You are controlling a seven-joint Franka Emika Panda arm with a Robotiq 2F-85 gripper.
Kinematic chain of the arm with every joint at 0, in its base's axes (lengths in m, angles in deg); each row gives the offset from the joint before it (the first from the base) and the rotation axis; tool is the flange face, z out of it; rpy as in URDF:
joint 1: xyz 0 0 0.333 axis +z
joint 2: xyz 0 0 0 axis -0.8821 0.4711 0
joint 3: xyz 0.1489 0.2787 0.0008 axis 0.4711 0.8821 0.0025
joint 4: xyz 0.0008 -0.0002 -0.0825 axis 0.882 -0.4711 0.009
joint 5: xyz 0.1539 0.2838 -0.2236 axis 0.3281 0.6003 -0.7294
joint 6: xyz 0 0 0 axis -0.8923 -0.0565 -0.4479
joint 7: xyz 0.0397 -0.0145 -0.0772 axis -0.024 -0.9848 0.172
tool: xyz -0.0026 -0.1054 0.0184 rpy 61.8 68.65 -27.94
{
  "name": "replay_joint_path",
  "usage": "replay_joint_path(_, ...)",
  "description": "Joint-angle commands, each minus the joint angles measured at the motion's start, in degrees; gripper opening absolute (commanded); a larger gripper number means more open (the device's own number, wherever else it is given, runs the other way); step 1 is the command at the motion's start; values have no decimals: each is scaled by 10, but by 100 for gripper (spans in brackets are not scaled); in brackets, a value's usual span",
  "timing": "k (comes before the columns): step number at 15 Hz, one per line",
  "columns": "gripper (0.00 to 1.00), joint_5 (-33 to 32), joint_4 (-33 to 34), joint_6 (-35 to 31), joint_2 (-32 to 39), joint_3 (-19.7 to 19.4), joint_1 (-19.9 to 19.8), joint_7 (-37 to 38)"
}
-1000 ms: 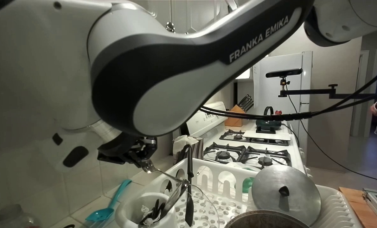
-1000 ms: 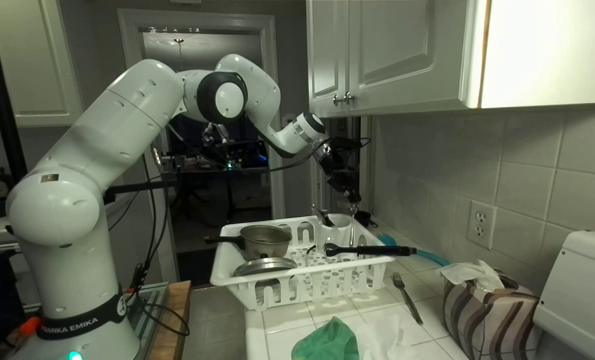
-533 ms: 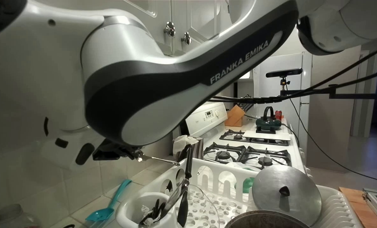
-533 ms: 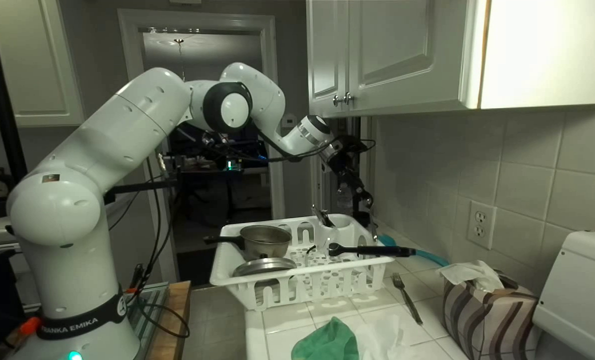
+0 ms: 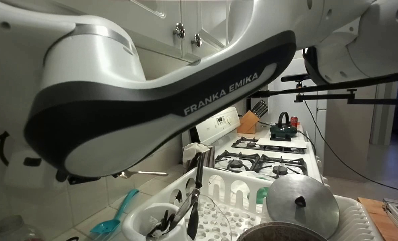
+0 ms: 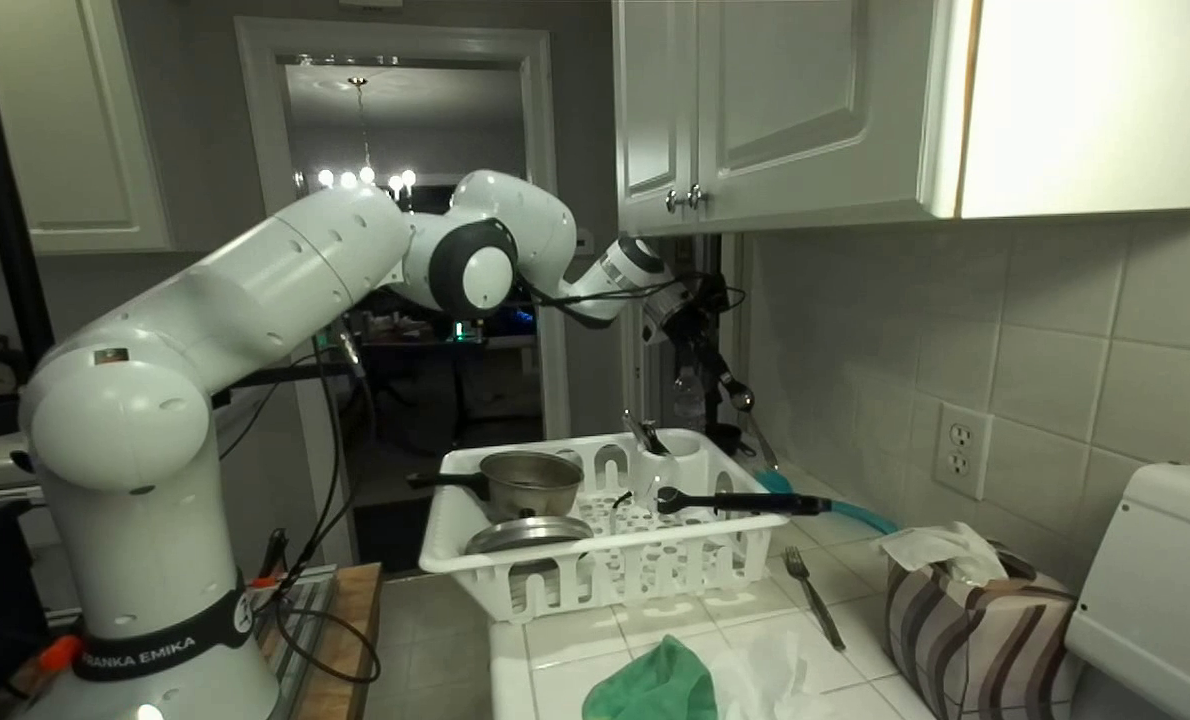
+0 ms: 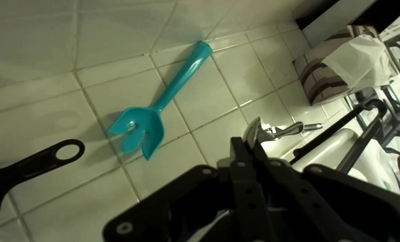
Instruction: Place the silver spoon from the counter on the dishrack.
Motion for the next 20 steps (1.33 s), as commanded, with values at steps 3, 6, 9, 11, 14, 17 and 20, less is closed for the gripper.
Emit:
replay_joint_path(3,1,9,149,38,88,3,35,-86)
replay_joint_path(6,1,8,172,52,110,-1,45,-85)
replay_joint_path(9,1,-5,196,71,122,-12,57,-97)
replay_joint_path(11,1,-17,209,85,125,-25,70,-108)
replay_joint_path(14,1,-20,219,119,120,-49,89,-122)
replay_joint_path(17,1,18,190,140,100,-105,114,-115)
replay_joint_path(20,1,27,193,163,103,-120,125,-118)
